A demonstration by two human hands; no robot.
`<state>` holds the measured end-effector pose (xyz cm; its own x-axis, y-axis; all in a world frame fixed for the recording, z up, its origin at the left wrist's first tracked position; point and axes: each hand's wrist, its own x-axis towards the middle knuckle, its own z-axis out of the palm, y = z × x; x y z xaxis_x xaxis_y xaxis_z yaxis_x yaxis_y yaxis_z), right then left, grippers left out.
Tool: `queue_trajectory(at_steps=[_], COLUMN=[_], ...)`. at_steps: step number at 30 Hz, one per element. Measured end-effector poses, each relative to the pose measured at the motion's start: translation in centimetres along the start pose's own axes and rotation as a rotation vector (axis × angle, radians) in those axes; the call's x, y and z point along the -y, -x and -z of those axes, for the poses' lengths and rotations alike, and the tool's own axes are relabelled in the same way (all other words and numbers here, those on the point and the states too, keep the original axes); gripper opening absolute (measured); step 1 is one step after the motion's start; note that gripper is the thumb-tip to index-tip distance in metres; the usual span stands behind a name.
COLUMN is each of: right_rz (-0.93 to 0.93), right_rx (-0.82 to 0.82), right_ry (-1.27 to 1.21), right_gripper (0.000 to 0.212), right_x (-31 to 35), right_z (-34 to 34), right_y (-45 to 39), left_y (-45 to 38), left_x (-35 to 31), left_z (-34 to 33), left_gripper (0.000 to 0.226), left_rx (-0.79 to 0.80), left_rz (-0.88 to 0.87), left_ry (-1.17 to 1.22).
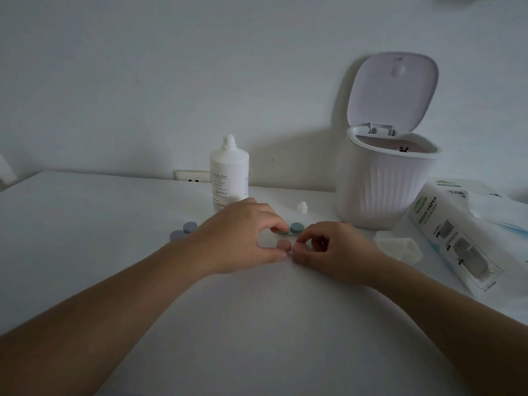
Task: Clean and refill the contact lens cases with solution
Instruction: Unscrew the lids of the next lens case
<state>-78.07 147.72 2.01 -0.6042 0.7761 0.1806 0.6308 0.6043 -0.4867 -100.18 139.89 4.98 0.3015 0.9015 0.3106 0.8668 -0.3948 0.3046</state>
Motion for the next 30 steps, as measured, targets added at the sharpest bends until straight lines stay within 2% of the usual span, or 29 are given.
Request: queue_trajectory(at_steps=[5, 11, 17, 22, 27, 30], right_rz=[0.101, 0.127, 0.137, 0.096, 0.125, 0.125], right_rx=[-0.074, -0.056, -0.027, -0.014, -0.072, -0.058], right_ry=[-0.091, -0.130, -0.133, -0.152, -0.129, -0.132], right_gripper=[0.016, 0.013, 0.013, 0.032, 0.024, 0.020], right_x=[-0.8, -0.7, -0.6, -0.9, -0.9, -0.8], right_z=[-0.4, 0.0, 0.2, 0.3, 0.1, 0.0], right_y=[1.0, 1.2, 1.3, 1.1, 1.0, 1.1], left_y=[-0.7, -0.9, -1.2, -1.5, -1.5, -1.5], left_x=[0.4, 0.8, 0.8, 0.9, 0.9, 0.9], left_z=[-2.0, -3.0, -3.2, -3.3, -3.3, -3.3], left_gripper=[0.055, 0.057, 0.024, 0.022, 0.033, 0.029], left_rx=[-0.007, -0.043, -0.017, 0.015, 0.030, 0.032], left_rz=[-0.062, -0.073, -0.075, -0.088, -0.072, -0.071], left_ry=[-0.049, -0.003, 0.032, 0.040, 0.079, 0.107])
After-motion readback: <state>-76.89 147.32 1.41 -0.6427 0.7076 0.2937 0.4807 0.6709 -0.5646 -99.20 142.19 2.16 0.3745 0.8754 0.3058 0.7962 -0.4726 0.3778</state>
